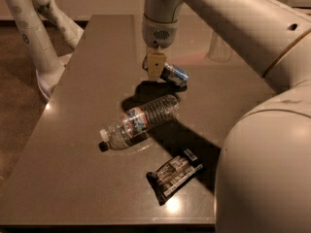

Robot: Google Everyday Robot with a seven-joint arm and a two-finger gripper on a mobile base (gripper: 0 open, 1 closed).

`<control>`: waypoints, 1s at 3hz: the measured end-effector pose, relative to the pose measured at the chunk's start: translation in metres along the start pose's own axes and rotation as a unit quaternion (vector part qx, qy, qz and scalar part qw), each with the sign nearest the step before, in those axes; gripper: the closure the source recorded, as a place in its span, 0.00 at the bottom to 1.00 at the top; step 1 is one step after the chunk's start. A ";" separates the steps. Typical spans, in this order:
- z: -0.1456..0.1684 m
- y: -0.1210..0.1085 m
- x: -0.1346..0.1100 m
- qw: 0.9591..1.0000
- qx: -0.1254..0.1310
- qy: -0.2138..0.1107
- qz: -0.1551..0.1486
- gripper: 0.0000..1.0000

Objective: Knock redbull can over

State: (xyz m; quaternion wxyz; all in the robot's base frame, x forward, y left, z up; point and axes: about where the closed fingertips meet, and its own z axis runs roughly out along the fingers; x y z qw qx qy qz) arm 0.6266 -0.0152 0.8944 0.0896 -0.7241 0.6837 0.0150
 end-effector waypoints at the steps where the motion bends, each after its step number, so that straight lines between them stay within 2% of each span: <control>1: 0.011 0.002 0.000 1.000 -0.008 0.006 -0.003 0.13; 2: 0.018 0.004 0.001 1.000 -0.016 0.008 -0.003 0.00; 3: 0.018 0.004 0.001 1.000 -0.016 0.008 -0.003 0.00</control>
Offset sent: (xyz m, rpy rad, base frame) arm -0.0124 -0.0053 -0.0252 -0.0457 0.0781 0.0131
